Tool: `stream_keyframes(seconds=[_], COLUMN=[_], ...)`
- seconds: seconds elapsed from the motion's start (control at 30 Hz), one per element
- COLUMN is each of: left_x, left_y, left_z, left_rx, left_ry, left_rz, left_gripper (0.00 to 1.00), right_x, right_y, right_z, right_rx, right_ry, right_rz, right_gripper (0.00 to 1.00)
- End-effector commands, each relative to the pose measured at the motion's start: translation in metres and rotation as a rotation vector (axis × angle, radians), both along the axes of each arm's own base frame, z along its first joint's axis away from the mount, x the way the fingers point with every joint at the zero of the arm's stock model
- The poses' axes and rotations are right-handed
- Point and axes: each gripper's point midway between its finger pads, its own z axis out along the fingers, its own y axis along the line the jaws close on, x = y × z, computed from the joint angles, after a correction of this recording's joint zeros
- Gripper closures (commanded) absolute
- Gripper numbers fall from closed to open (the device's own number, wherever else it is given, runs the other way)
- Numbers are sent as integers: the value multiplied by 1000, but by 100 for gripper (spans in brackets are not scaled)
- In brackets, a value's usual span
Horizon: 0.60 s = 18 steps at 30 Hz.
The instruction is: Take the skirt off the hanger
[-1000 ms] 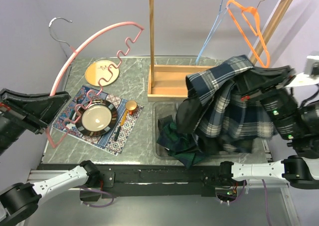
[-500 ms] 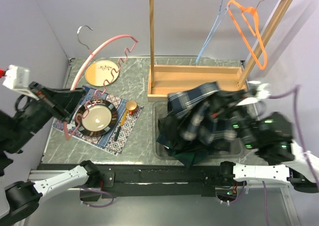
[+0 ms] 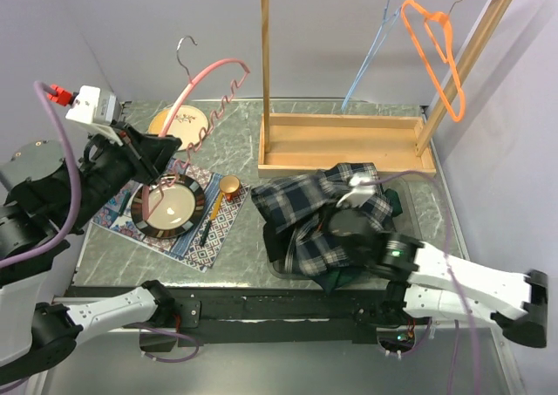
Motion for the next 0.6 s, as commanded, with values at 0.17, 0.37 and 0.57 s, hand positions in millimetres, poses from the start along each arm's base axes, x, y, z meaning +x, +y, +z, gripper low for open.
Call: stream_keyframes(seconds=[0.17,0.37,0.57], left_x=[15,16,14], left_y=[10,10,12], left_z=[26,27,28], left_rx=[-23,-22,-19], left_ry=[-113,-128,-131], left_rz=[88,93,89], left_gripper=[99,99,99], right_x=[-32,-49,-54], right_y=[-30,-39,-37], right_z=[-83,-37,39], right_rx=[8,81,150], right_ry=[326,349,289], right_rz=[-221,-148,-36], right_gripper=[86,47,21])
